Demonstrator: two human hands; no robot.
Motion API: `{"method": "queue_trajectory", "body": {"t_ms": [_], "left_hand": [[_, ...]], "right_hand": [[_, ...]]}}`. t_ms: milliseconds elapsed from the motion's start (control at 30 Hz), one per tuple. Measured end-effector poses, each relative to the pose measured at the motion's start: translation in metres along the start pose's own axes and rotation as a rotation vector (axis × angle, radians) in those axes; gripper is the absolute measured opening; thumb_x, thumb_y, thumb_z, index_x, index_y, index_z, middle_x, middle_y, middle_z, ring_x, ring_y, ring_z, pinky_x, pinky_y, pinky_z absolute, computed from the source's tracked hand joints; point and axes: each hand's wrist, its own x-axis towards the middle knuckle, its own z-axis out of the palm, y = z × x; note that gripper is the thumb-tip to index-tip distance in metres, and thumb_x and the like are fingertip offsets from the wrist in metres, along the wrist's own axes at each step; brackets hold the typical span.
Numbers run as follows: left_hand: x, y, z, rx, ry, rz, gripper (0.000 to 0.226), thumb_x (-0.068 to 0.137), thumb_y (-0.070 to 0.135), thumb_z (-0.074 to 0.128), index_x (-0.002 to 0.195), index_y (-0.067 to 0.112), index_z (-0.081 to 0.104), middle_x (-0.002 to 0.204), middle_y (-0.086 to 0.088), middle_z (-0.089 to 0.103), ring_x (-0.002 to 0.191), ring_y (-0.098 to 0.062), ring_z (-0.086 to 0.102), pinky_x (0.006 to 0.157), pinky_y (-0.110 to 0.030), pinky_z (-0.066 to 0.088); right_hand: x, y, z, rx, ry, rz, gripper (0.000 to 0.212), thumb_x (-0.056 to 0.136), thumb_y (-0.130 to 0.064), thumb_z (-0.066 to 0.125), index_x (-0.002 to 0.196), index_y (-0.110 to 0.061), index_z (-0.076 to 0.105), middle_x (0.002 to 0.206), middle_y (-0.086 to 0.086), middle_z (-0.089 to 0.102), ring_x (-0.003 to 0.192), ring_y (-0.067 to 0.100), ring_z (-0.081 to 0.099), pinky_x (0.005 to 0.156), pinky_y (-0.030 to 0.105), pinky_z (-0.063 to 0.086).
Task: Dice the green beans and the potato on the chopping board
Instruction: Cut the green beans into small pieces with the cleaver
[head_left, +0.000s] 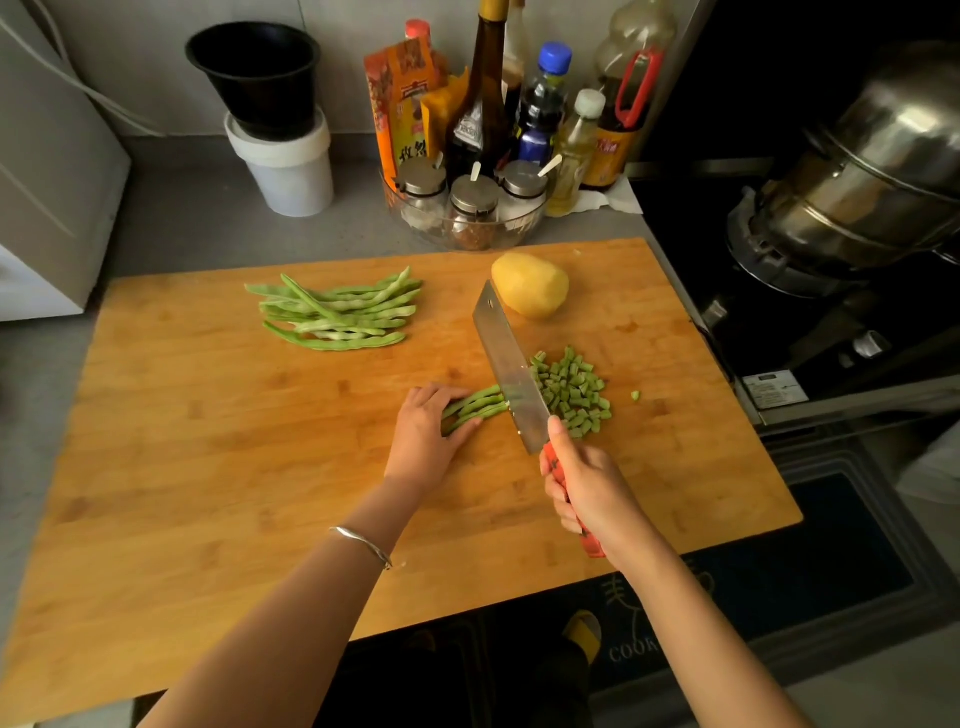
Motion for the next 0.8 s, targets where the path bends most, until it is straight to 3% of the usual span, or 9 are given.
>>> {"method": "queue_trajectory", "body": {"t_ms": [267, 467, 667, 800], "left_hand": [[0.001, 0.002, -0.001, -0.047, -0.008, -0.001, 0.029, 0.079, 0.022, 0.075, 0.106, 0.014, 0.068, 0.101, -0.002, 0.063, 0.096, -0.018, 0.05, 0.087, -0.022, 0.036], [-0.001, 0.001, 0.0, -0.034, -0.001, 0.003, 0.03, 0.079, 0.024, 0.075, 0.106, 0.012, 0.069, 0.101, -0.001, 0.064, 0.094, -0.018, 0.051, 0.086, -0.016, 0.033], [0.0, -0.001, -0.002, -0.008, -0.025, 0.018, 0.042, 0.079, 0.037, 0.074, 0.113, 0.014, 0.065, 0.105, -0.002, 0.064, 0.097, -0.021, 0.052, 0.089, -0.032, 0.043], [-0.007, -0.006, -0.005, 0.015, -0.003, 0.038, 0.043, 0.079, 0.036, 0.073, 0.114, 0.014, 0.063, 0.107, -0.002, 0.063, 0.096, -0.021, 0.051, 0.089, -0.034, 0.043]], "right_hand": [[0.019, 0.013, 0.015, -0.306, 0.09, -0.013, 0.058, 0.097, -0.061, 0.03, 0.062, -0.017, 0.043, 0.042, -0.008, 0.035, 0.035, 0.007, 0.032, 0.046, 0.025, 0.025], [0.037, 0.005, 0.021, -0.309, 0.123, 0.0, 0.058, 0.097, -0.062, 0.031, 0.061, -0.018, 0.044, 0.039, -0.008, 0.037, 0.039, 0.012, 0.034, 0.048, 0.027, 0.025], [0.02, 0.01, 0.001, -0.246, 0.112, -0.019, 0.056, 0.099, -0.058, 0.03, 0.064, -0.015, 0.042, 0.044, -0.007, 0.032, 0.034, 0.008, 0.029, 0.043, 0.025, 0.023], [0.013, 0.007, 0.005, -0.264, 0.062, -0.073, 0.055, 0.098, -0.058, 0.032, 0.065, -0.015, 0.043, 0.048, -0.003, 0.033, 0.036, 0.007, 0.03, 0.038, 0.018, 0.023]]}}
